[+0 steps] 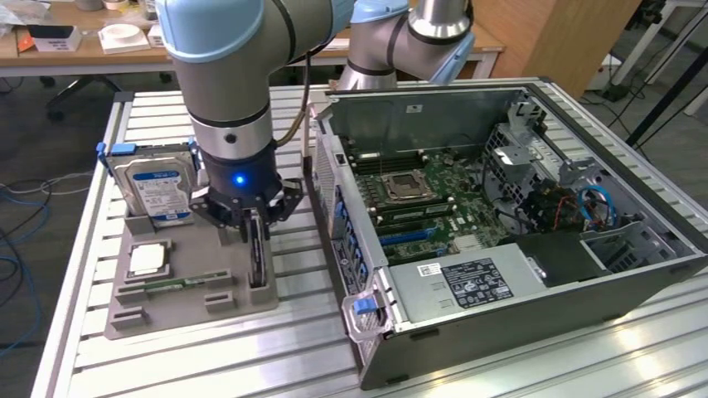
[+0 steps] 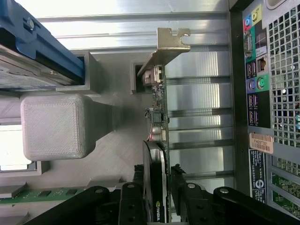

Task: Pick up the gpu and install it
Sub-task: 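Pick up the gpu and move the gpu toward the slot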

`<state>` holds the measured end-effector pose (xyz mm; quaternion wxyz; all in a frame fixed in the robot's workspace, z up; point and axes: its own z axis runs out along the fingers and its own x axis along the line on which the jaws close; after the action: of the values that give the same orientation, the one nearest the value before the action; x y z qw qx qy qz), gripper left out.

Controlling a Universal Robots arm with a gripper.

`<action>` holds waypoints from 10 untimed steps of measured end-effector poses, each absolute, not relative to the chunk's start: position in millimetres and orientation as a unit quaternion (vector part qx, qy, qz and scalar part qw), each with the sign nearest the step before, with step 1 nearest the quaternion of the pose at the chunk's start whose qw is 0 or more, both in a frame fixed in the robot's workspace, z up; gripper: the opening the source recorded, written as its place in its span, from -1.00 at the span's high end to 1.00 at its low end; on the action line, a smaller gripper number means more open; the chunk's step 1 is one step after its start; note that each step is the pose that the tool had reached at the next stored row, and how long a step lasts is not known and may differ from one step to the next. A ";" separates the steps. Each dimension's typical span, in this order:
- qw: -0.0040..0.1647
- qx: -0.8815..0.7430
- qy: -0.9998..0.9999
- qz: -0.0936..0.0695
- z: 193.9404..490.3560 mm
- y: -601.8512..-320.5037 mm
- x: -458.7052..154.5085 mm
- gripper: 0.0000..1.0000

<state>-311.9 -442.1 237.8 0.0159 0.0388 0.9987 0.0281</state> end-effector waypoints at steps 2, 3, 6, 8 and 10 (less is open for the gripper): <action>0.016 0.039 0.999 0.028 237.9 -442.1 -311.9 0.30; 0.016 0.039 0.999 0.028 237.9 -442.1 -311.9 0.30; 0.016 0.039 0.999 0.028 237.9 -442.1 -312.0 0.44; 0.016 0.039 0.999 0.028 237.9 -442.1 -311.9 0.45; 0.016 0.039 0.999 0.028 237.9 -442.1 -312.0 0.46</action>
<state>-312.0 -442.1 237.9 0.0158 0.0388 0.9987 0.0281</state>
